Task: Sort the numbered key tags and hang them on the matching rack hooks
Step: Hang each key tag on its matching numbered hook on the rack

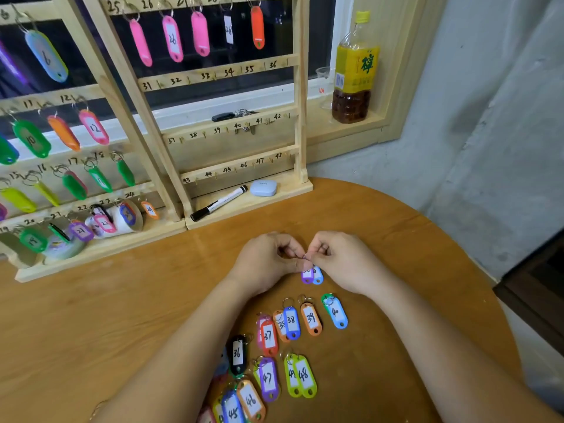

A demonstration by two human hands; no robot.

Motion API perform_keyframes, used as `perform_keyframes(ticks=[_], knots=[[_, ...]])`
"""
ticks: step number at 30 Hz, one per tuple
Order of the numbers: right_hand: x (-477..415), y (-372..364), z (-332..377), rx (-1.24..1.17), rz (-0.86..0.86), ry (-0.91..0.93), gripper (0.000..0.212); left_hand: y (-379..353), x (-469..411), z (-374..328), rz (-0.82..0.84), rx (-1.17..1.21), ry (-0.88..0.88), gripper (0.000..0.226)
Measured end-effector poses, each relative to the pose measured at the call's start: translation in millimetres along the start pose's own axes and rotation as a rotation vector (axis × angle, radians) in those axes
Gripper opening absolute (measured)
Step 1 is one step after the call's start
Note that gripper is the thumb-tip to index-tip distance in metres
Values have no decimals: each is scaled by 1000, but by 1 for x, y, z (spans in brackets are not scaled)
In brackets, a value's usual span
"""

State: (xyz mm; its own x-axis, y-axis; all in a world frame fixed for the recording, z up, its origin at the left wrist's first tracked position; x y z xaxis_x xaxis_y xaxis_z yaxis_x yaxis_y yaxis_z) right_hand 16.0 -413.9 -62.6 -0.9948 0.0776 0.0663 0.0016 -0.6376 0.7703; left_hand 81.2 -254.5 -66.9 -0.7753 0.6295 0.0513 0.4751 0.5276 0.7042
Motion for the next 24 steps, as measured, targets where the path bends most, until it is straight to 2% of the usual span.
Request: perform_keyframes(ticks=[6, 11, 14, 20, 24], knots=[[-1, 6, -3, -174, 20, 27, 9, -2, -2, -2, -28, 121, 5, 24], [1, 13, 5, -411, -53, 42, 10, 9, -3, -12, -60, 373, 0, 28], [4, 19, 10, -521, -128, 68, 11, 20, -2, -19, -100, 439, -14, 27], [5, 35, 22, -599, -292, 121, 10, 47, -1, -36, -54, 370, -60, 21], [-15, 64, 33, -650, -406, 137, 13, 76, -5, -47, -108, 274, -100, 8]])
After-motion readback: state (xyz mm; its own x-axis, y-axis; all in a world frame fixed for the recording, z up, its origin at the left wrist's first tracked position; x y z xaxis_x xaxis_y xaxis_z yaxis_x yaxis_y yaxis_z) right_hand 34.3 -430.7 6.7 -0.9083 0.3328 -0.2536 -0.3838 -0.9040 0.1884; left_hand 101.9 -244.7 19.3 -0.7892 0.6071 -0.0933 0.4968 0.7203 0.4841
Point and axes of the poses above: each hand's wrist, its own x-axis away from the middle knuckle, its own y-axis out of the back of the hand, z = x × y, the point moved 6 cm from there along -x, towards the middle knuckle, and after that the axes turned 3 degrees about z, right-handed, at the moved point
